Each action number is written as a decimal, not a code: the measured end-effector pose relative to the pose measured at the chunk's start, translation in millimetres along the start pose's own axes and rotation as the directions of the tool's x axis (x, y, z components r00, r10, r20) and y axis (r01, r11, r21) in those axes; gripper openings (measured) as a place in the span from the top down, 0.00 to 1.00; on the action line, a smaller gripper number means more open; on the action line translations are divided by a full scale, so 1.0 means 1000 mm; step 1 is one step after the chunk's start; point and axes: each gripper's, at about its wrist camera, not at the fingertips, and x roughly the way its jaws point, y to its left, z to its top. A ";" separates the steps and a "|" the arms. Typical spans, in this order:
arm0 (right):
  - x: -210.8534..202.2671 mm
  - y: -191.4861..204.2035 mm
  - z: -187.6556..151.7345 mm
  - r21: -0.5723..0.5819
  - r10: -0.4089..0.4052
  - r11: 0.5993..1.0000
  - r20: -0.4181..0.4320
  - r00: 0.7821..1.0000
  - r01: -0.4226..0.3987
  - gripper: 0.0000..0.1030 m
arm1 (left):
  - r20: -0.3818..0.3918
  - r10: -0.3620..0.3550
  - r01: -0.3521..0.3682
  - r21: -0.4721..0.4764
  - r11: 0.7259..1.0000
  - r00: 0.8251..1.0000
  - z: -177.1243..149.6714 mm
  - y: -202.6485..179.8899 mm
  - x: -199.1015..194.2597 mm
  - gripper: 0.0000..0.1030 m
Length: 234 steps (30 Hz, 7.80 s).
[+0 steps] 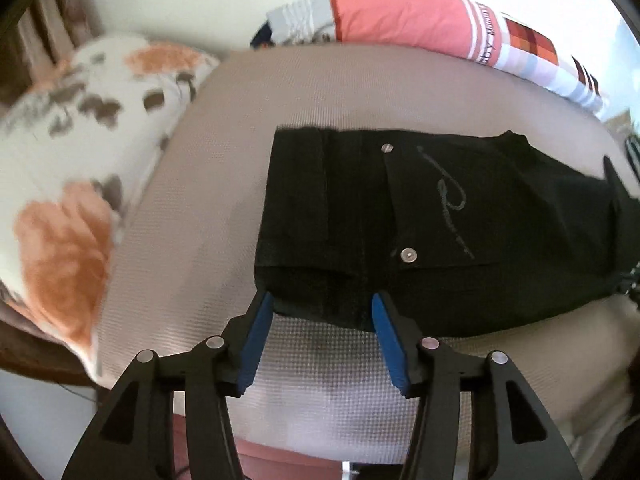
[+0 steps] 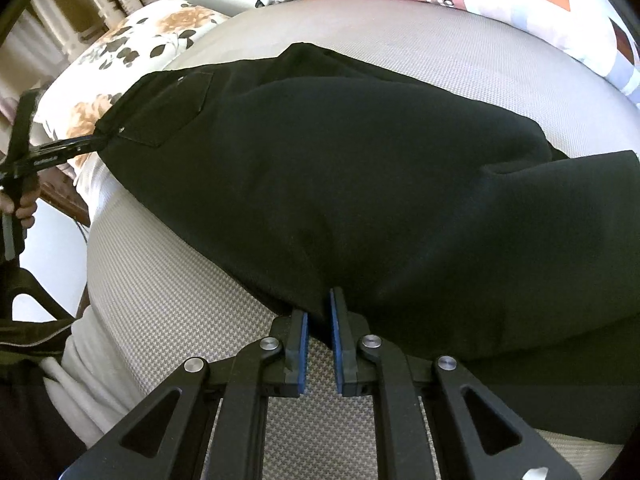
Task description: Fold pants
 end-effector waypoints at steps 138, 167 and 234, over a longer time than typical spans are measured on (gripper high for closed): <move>-0.104 -0.398 -0.029 0.642 -0.052 0.763 0.178 0.983 -0.076 0.82 | 0.009 -0.376 0.374 -0.105 0.921 0.927 0.065 -0.214 0.067 0.37; -0.122 -0.348 -0.029 0.696 -0.462 0.659 0.077 0.883 0.284 0.79 | 0.070 -0.275 0.278 -0.031 0.960 0.959 0.091 -0.209 0.100 0.37; 0.007 -0.091 0.114 0.176 -0.247 0.959 0.128 0.960 0.223 0.69 | 0.178 -0.371 0.333 0.211 0.919 0.911 0.104 -0.208 0.072 0.45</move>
